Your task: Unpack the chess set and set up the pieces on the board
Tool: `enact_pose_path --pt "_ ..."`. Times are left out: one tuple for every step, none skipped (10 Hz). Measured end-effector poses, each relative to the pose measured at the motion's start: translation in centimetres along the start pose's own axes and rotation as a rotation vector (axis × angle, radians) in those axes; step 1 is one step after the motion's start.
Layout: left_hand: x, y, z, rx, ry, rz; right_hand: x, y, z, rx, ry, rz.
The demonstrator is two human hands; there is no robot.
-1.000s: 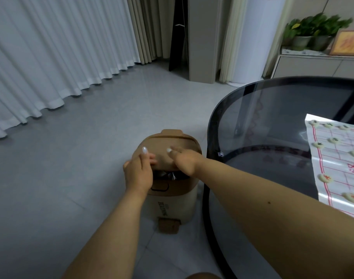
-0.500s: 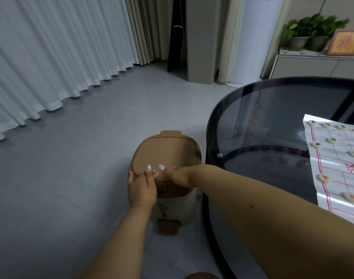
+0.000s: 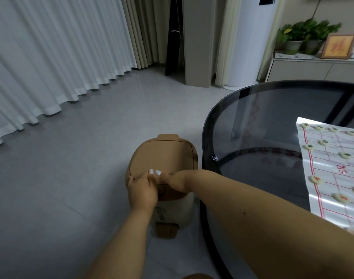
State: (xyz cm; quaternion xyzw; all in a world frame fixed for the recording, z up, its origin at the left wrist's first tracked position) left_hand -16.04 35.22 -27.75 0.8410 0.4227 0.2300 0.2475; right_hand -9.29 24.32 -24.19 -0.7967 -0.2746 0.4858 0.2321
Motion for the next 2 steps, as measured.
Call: enact_pose_path --pt "0.3 0.3 0.4 -0.002 -0.021 0.035 0.2 -0.3 -1.0 -0.081 0.122 -0.063" --pt "0.3 0.3 0.3 0.103 -0.062 -0.014 -1.9 -2.5 -3.8 0.074 0.412 -0.416"
Point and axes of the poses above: each hand's wrist, its own x-axis towards the middle knuckle, its own z-axis out of the palm, y = z × x, the point moved 7 cm from there along x, towards the middle knuckle, and after that the axes turned 7 degrees about x, right-handed, at the moved point
